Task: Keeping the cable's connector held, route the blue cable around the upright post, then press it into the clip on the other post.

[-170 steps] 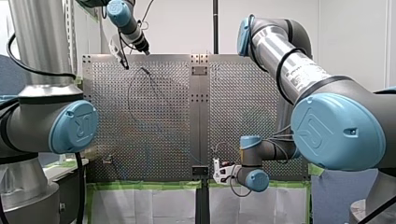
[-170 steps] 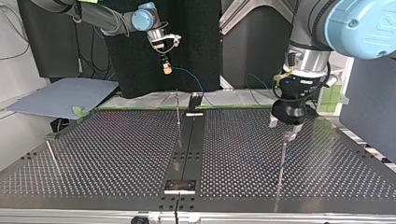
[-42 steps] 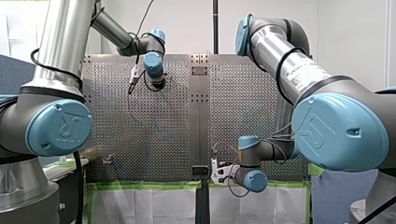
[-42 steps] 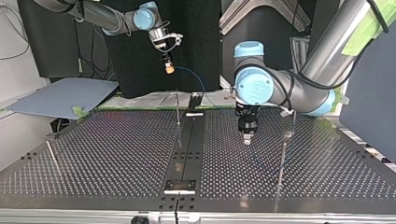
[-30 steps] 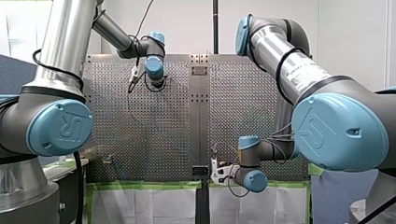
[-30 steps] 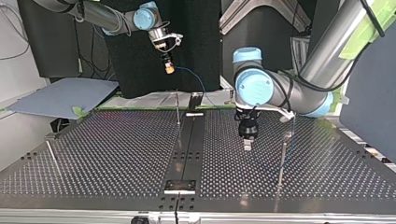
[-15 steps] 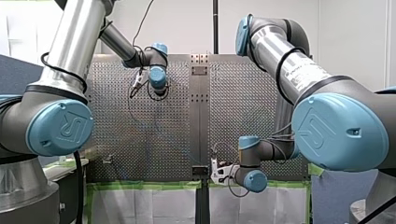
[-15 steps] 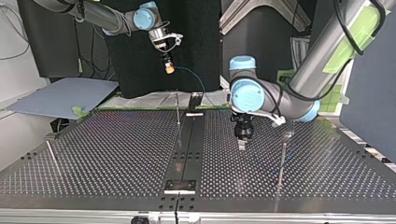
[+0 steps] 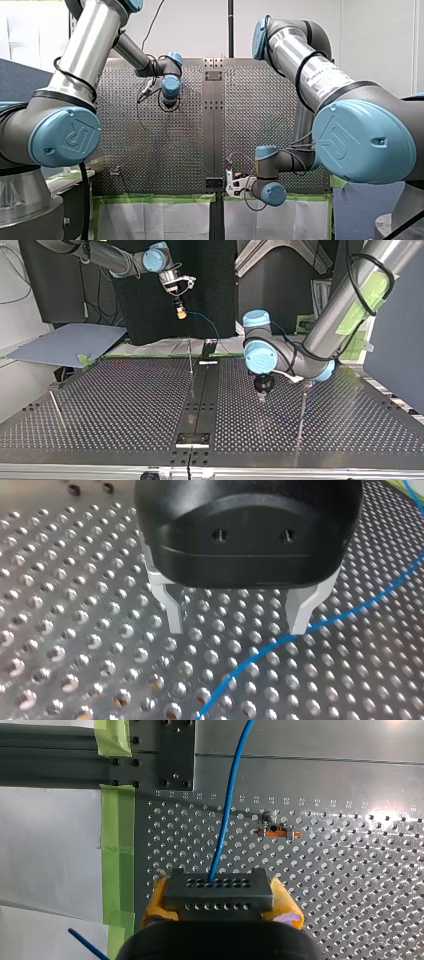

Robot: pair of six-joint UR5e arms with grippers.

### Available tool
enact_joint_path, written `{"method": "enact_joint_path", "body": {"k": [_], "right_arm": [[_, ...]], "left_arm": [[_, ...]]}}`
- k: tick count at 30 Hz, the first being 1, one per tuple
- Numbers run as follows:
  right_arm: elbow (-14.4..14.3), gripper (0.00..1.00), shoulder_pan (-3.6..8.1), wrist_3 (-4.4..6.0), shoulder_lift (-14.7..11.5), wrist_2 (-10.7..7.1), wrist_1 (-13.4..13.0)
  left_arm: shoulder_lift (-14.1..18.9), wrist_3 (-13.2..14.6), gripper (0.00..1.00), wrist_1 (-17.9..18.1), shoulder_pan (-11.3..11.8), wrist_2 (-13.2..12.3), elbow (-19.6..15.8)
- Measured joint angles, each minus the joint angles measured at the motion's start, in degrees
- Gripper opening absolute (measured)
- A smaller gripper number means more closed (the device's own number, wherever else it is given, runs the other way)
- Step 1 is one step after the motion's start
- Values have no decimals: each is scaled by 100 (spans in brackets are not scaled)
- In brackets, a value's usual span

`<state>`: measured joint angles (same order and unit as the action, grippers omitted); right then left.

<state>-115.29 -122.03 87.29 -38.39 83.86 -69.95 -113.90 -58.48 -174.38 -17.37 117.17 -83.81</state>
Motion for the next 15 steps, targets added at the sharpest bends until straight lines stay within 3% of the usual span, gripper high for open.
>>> {"method": "enact_joint_path", "body": {"k": [15], "right_arm": [[-4, 0, 0, 0, -2, 0, 0]], "left_arm": [[-394, 391, 98, 2, 68, 62, 53]]}}
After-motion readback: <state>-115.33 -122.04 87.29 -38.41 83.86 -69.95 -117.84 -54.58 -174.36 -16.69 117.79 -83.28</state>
